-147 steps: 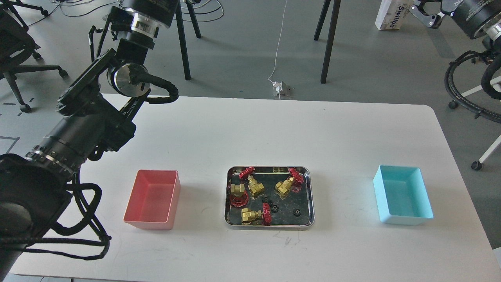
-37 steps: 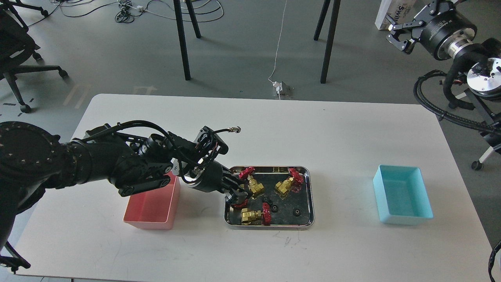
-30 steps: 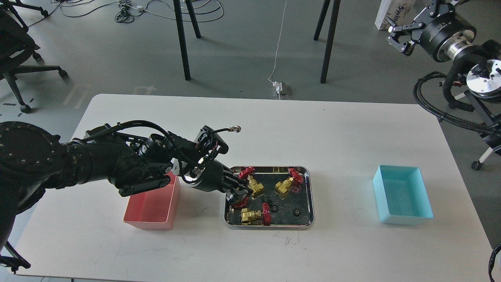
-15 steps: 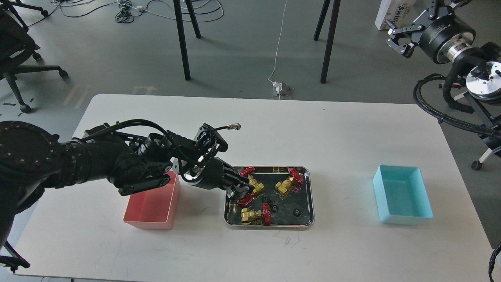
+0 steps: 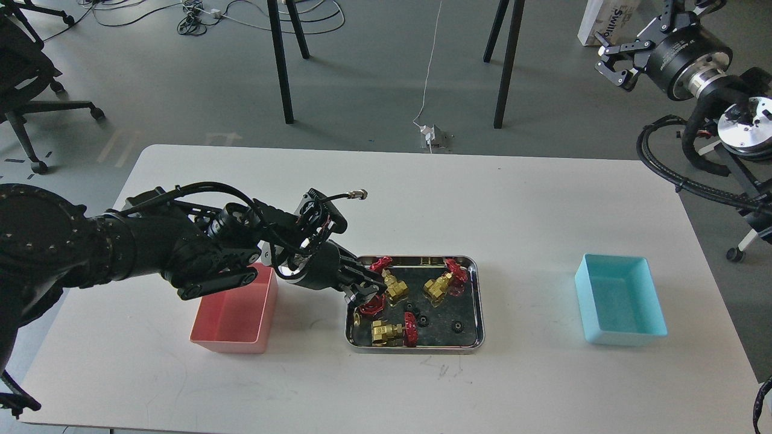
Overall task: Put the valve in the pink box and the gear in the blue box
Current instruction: 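Close the left gripper on the red valve handle, then lift the valve and carry it over the pink box, then lower the valve into the pink box and open the left gripper, then raise the left arm away and bring the right gripper over the tray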
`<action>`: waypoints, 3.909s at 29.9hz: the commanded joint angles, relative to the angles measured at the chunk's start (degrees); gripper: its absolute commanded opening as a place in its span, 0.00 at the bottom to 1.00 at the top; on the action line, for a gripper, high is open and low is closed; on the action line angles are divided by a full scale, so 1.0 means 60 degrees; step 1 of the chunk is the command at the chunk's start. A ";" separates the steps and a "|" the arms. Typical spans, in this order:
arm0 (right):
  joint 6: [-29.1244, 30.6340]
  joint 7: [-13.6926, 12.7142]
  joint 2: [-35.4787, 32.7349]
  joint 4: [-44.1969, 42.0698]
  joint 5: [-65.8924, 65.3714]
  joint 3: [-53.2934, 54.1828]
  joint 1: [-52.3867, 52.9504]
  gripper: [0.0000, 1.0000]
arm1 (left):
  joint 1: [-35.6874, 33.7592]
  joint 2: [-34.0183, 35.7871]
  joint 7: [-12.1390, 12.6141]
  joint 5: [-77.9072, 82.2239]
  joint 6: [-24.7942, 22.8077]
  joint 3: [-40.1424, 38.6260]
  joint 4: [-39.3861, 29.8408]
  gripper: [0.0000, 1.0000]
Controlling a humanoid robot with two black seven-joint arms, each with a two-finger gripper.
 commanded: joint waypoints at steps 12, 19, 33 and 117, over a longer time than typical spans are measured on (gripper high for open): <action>-0.0002 0.0000 -0.0001 0.0000 0.0000 -0.0001 -0.0001 0.99 | -0.0577 0.0790 0.0000 0.0009 -0.0106 -0.0140 -0.0937 0.24; -0.0002 0.0000 0.0042 0.0000 0.0000 0.0014 -0.0001 0.99 | -0.0842 0.1434 0.0000 -0.0020 -0.0676 -0.0988 -0.1947 0.24; -0.0881 -0.0396 0.0746 -0.0879 -0.0029 0.0014 0.2021 0.99 | -0.2467 0.5387 0.0000 0.0009 -0.0984 -0.1386 -0.4423 0.24; 0.2526 -0.0819 -0.1525 0.6383 -0.9550 -0.8506 0.4331 0.99 | 0.2935 0.3430 0.0000 -0.9366 -0.3269 -1.0654 -0.3853 0.83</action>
